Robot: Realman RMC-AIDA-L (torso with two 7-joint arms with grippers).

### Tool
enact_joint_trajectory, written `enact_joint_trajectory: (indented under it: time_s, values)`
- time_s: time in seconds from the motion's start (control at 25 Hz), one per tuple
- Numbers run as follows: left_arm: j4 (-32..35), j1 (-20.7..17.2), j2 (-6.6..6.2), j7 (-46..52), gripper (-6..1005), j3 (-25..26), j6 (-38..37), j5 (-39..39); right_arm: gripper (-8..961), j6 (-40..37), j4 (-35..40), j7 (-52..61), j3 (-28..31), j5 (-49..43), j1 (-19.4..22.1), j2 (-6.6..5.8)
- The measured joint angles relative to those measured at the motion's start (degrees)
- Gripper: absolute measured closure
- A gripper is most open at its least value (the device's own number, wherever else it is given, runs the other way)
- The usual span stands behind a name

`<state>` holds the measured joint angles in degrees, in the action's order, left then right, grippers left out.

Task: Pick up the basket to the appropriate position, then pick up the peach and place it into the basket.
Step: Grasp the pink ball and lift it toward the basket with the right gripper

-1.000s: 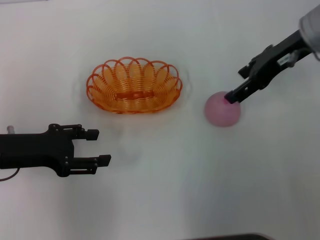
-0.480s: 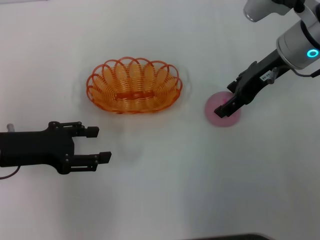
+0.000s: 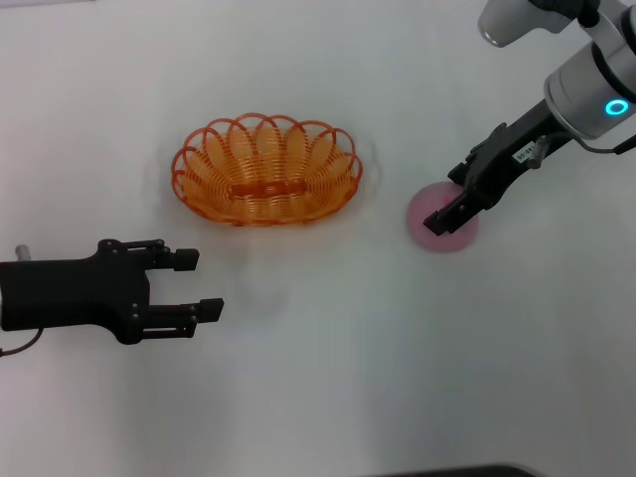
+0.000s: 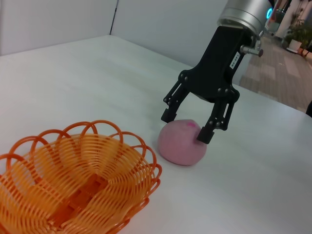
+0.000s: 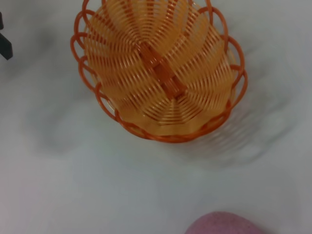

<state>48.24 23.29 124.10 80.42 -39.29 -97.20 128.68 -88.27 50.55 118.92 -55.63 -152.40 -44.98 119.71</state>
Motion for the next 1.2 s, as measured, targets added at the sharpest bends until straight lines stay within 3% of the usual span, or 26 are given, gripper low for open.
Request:
enact_joint_trajectory:
  time_s: [0.36, 0.6, 0.68, 0.92, 1.2]
  values:
    - [-0.1, -0.2, 0.00, 0.0, 248, 0.0, 0.0, 0.0, 85, 0.0, 0.0, 0.0, -2.1, 0.1, -0.1, 0.00]
    - [-0.1, -0.3, 0.00, 0.0, 249, 0.0, 0.0, 0.0, 323, 0.0, 0.0, 0.0, -2.1, 0.1, -0.1, 0.00]
    - [-0.2, -0.3, 0.00, 0.0, 249, 0.0, 0.0, 0.0, 565, 0.0, 0.0, 0.0, -2.1, 0.1, -0.2, 0.00]
    - [-0.3, -0.4, 0.00, 0.0, 249, 0.0, 0.0, 0.0, 699, 0.0, 0.1, 0.0, -2.1, 0.1, -0.2, 0.00]
    - [-0.3, -0.4, 0.00, 0.1, 248, 0.0, -0.1, 0.0, 730, 0.0, 0.1, 0.0, -2.1, 0.1, -0.2, 0.00]
